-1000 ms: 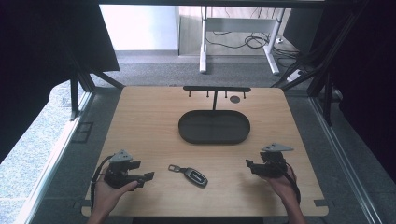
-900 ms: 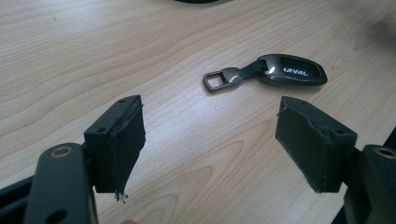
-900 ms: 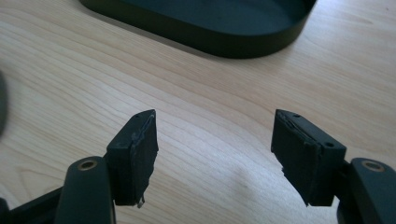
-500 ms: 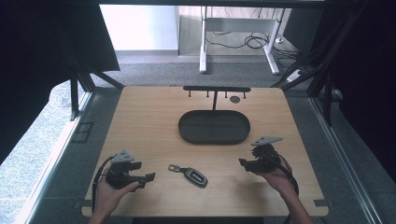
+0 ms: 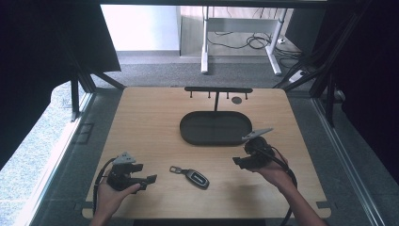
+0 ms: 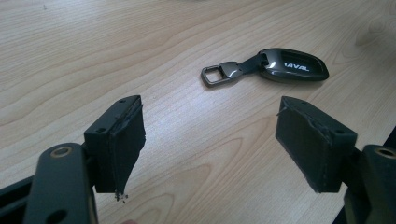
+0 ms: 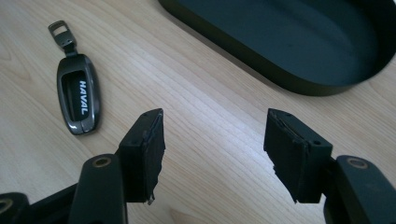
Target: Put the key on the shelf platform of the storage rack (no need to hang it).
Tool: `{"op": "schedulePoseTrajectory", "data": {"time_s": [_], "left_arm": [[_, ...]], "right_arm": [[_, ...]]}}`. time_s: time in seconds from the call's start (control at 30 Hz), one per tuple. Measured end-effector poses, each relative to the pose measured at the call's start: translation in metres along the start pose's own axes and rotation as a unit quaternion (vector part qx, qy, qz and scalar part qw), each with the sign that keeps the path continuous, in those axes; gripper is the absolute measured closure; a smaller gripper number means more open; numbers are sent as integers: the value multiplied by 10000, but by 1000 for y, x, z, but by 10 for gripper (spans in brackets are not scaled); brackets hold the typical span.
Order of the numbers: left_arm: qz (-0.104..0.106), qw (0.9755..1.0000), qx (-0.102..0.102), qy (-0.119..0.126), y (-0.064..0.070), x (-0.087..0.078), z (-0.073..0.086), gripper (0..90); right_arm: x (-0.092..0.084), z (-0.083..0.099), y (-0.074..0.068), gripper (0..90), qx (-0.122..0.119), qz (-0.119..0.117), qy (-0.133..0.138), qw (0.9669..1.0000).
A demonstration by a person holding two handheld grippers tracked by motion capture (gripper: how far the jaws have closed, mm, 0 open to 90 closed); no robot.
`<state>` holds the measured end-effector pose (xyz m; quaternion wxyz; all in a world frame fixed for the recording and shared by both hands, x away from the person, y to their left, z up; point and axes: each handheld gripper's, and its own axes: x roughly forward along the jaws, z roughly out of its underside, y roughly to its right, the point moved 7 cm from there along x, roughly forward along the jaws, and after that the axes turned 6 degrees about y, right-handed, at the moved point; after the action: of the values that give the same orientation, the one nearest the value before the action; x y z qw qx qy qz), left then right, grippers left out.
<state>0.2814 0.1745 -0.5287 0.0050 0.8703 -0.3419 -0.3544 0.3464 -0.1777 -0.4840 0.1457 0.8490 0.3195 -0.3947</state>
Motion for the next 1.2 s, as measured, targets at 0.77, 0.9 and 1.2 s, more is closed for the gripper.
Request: {"op": "schedulePoseTrajectory", "data": {"time_s": [0.77, 0.9, 1.2], "left_arm": [[-61, 10000, -21, 14, -3, -2, 0, 243], [-65, 10000, -17, 26, -4, -3, 0, 242], [-66, 10000, -9, 9, -3, -3, 0, 242]], "right_arm": [[28, -27, -31, 387, -431, -321, -245, 9983], [32, -29, -35, 386, -475, -348, -276, 9979], [44, -34, -51, 384, -661, -473, -397, 9959]]}}
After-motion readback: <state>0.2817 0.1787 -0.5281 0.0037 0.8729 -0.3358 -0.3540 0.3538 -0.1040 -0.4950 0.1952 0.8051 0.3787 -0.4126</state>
